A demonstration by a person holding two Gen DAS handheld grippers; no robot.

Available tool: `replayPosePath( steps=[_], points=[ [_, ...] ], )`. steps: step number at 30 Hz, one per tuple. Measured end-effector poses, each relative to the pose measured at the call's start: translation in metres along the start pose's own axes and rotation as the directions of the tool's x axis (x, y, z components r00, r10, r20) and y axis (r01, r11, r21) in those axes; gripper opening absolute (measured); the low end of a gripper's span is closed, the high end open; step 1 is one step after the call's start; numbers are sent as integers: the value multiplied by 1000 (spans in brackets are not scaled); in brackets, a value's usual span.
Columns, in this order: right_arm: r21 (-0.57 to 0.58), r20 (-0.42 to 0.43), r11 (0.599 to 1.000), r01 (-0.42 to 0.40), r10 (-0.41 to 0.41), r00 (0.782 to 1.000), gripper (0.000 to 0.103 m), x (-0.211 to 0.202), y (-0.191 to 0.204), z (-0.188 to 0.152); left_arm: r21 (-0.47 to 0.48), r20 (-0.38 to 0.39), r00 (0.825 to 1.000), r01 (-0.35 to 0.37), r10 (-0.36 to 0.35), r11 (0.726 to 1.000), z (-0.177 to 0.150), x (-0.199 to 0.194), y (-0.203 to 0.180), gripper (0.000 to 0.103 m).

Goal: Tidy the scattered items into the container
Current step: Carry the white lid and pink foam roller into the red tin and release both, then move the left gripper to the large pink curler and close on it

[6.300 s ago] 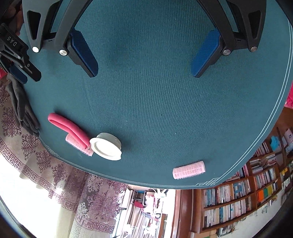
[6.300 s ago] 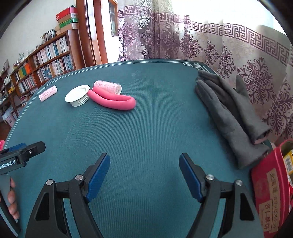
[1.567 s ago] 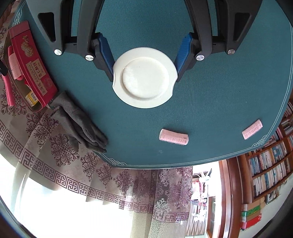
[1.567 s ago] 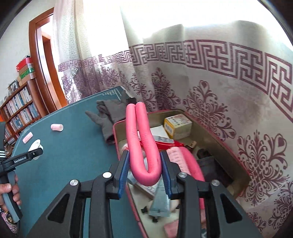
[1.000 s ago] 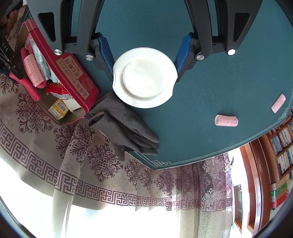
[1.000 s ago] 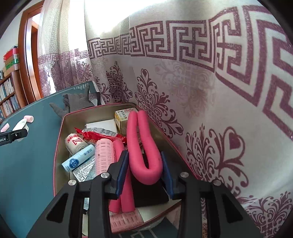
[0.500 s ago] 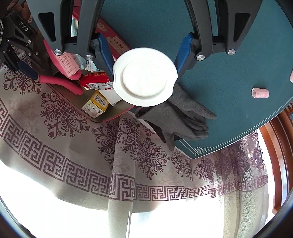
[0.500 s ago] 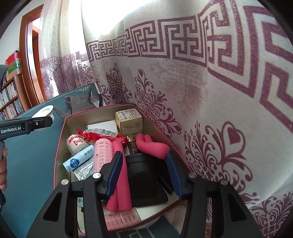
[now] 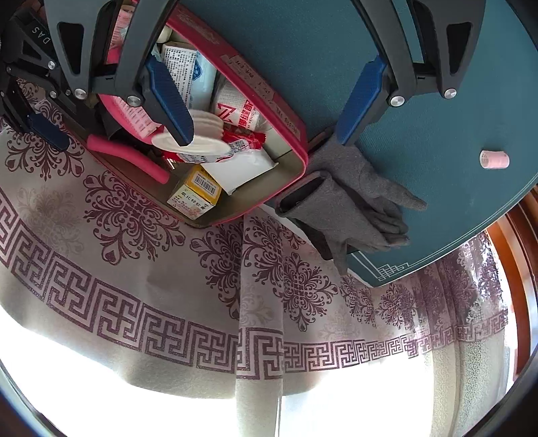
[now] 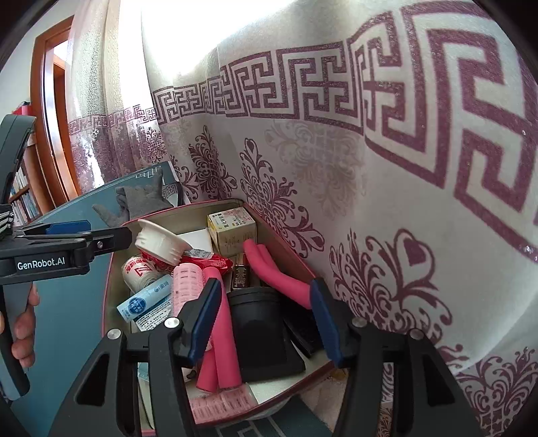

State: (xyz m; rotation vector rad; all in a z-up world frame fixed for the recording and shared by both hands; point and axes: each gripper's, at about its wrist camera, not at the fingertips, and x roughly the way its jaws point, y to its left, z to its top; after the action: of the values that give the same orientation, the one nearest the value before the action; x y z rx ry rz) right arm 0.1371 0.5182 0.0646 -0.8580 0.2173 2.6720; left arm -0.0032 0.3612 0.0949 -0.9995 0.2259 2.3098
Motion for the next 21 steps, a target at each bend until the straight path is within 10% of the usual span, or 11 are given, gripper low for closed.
replayPosePath(
  steps=[21],
  points=[
    [44, 58, 991, -124, 121, 991, 79, -26, 49, 13, -223, -93, 979, -196, 180, 955, -62, -19, 130, 89]
  ],
)
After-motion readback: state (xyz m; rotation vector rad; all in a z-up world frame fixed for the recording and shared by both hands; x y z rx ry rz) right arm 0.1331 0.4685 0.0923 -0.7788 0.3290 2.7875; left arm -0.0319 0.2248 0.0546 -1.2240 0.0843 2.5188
